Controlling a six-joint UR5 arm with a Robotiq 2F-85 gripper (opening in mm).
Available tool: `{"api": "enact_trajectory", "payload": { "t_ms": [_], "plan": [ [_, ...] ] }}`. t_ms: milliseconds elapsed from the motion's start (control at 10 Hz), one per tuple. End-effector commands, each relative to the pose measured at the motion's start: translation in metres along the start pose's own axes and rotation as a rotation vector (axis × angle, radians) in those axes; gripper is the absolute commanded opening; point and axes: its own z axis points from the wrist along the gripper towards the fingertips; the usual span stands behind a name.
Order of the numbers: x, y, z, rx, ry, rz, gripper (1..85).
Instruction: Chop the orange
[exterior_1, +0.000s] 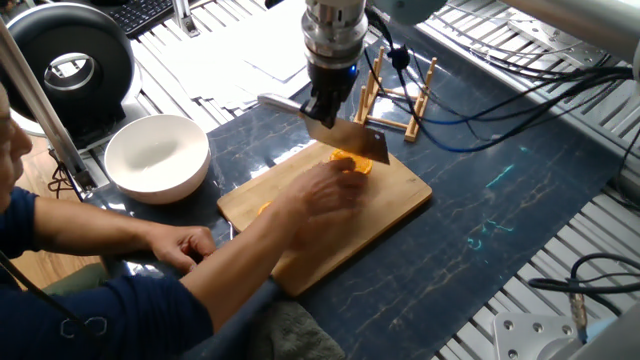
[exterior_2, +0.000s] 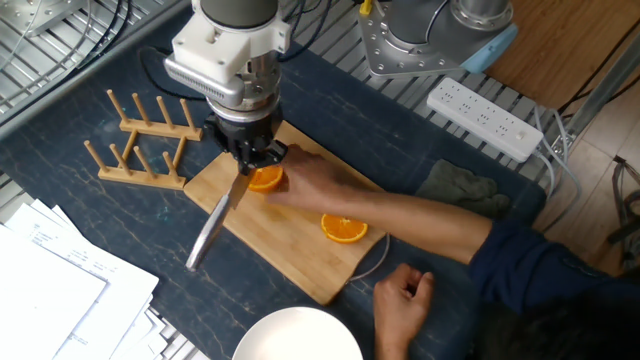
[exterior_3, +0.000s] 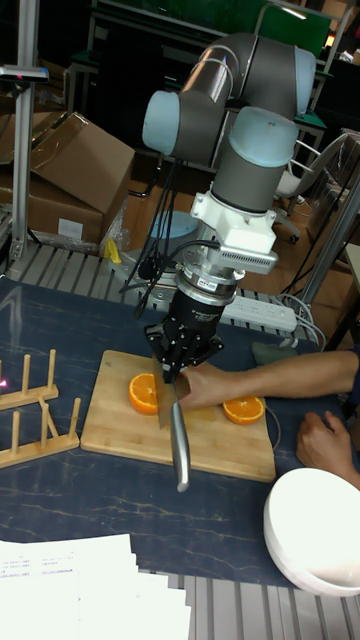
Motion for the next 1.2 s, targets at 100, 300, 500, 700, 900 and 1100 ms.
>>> {"api": "enact_trajectory", "payload": {
  "t_ms": [100,300,500,700,900,1100],
  "plan": [
    [-0.003,-0.04,-0.019,0.088,0.013,-0.136,1.3],
    [-0.006,-0.076,-0.033,0.179,0.002,-0.248,1.3],
    [-0.011,-0.112,-0.048,0.289,-0.009,-0.359,1.3],
    [-0.02,-0.14,-0.055,0.332,-0.032,-0.463,1.3],
    [-0.011,-0.15,-0.041,0.272,-0.043,-0.474,1.3],
    [0.001,-0.151,-0.019,0.18,-0.067,-0.47,1.3]
  ]
}}
